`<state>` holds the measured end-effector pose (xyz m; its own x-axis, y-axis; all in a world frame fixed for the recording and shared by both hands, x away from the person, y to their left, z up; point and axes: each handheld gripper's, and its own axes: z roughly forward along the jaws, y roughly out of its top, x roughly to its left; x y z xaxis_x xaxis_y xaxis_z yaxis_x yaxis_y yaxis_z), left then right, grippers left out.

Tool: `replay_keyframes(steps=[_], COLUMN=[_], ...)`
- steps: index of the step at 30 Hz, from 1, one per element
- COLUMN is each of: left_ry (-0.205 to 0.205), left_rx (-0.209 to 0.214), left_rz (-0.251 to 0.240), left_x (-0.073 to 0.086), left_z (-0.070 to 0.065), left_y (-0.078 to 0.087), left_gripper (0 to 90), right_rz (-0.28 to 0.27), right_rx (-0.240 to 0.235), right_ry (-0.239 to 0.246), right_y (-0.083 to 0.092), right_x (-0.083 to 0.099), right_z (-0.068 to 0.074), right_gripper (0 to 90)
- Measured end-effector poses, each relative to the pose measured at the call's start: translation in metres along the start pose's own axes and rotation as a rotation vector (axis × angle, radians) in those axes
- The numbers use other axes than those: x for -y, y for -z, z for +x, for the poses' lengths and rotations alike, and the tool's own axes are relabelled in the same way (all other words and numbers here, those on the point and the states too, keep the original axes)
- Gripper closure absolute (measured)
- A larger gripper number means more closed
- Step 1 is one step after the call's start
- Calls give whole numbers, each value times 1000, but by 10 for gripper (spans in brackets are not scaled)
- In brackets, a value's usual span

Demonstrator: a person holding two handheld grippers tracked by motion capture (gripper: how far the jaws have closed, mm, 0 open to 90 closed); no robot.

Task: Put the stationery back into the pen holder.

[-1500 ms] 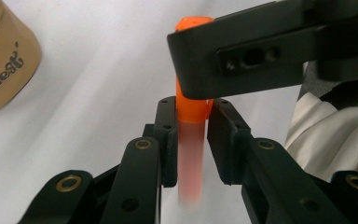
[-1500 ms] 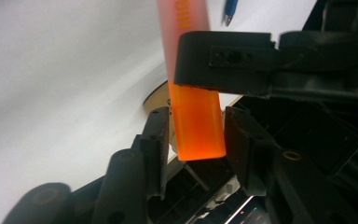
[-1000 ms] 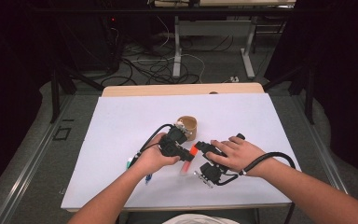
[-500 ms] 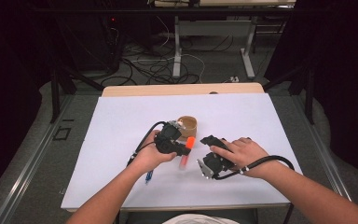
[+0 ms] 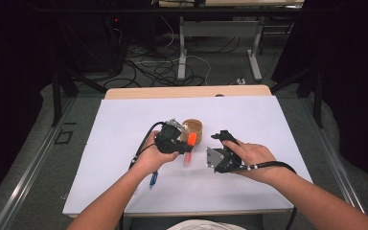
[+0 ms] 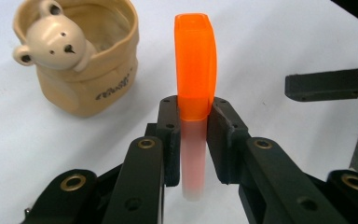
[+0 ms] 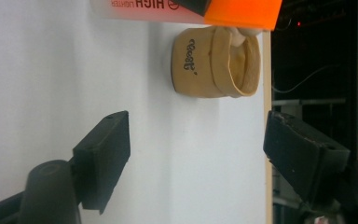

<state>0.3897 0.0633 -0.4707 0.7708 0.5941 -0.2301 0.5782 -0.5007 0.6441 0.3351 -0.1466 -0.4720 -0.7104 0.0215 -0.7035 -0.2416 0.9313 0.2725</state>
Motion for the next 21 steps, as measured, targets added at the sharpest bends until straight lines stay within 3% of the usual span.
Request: replay_keyframes(steps=[2,3,5,6,7,11,12,15,17,21], left_ry=[1,-3,11,17,23,30,38,50,53,59], left_rx=[-9,-12,-22,-25,-27,-42,-49,-59,-72,-94], left_rz=[-9,-6,-41,-55,-68,-118,-147,-181,-208,-268], left_x=[-1,-1,-1,-1,-2,-5,-7,-9,-12,-19], left_z=[2,3,4,4,5,7,8,9,10,12], left_y=[1,2,1,1,2,6,9,12,15,20], left_gripper=[761,761,761,761,761,762,761,761,762,761], right_rz=[4,4,-4,25,13,10,13,11,-2,-22], right_rx=[-11,-11,-18,-41,-31,-60,-80,-86,-98,-114], right_ry=[-81,-81,-122,-159,-206,-263,-323,-363,-452,-553], right_y=[-1,-1,-3,-3,-4,-7,-7,-8,-10,-12], right_x=[3,3,5,7,9,14,16,19,24,32], right_z=[-3,-3,-5,-8,-6,-10,-10,-12,-14,-18], right_gripper=[199,199,181,167,162,151,146,138,78,75])
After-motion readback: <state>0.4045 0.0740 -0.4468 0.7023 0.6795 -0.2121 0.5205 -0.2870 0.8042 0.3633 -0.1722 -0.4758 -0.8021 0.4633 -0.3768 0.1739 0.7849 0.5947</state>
